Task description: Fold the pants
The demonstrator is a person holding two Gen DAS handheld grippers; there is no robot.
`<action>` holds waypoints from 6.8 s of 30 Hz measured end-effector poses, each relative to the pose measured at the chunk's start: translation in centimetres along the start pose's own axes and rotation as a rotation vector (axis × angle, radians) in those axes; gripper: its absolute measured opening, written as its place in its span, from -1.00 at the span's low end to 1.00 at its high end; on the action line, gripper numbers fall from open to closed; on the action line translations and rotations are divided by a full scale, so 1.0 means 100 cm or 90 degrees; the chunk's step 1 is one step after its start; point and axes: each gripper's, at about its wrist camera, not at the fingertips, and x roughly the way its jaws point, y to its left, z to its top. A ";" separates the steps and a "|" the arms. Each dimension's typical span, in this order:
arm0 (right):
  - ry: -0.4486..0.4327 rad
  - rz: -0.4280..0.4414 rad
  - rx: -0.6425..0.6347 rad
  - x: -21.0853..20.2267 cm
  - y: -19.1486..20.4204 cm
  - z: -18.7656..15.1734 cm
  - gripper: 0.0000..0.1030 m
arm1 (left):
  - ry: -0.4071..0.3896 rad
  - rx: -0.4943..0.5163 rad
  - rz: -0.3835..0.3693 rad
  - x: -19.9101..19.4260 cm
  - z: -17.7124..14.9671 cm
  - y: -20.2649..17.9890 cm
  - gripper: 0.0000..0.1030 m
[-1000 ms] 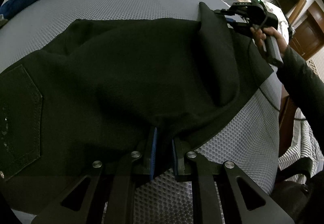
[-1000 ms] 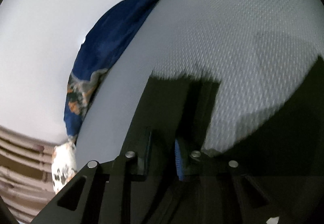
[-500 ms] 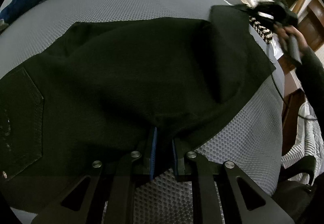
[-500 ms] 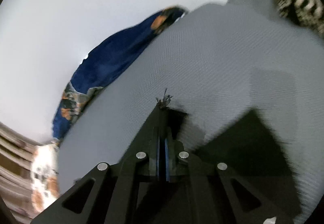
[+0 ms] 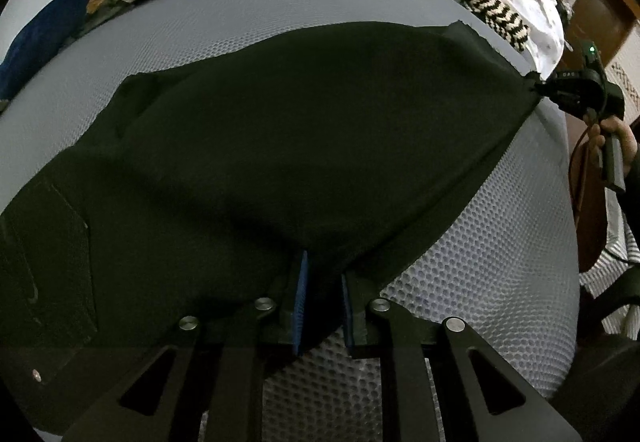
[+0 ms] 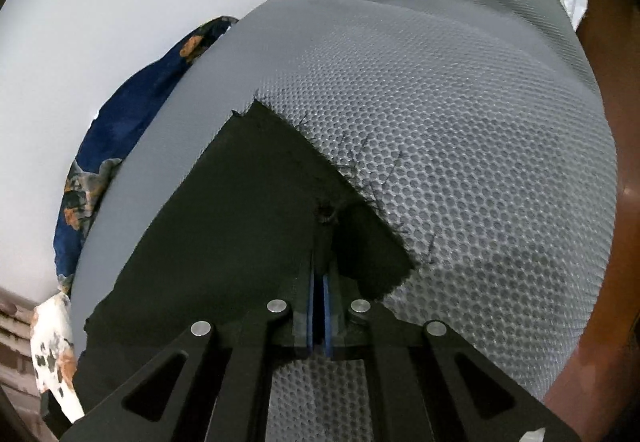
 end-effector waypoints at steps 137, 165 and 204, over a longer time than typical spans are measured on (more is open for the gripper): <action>0.414 0.261 -0.703 0.180 0.503 -0.159 -0.77 | -0.149 -0.378 0.122 -0.065 -0.085 0.188 0.00; 0.127 0.068 -0.595 0.098 0.382 -0.092 -0.23 | -0.198 -0.145 0.140 -0.036 0.009 0.133 0.05; 0.078 0.035 -0.575 0.129 0.366 -0.090 -0.05 | -0.159 -0.264 0.180 -0.008 0.019 0.106 0.23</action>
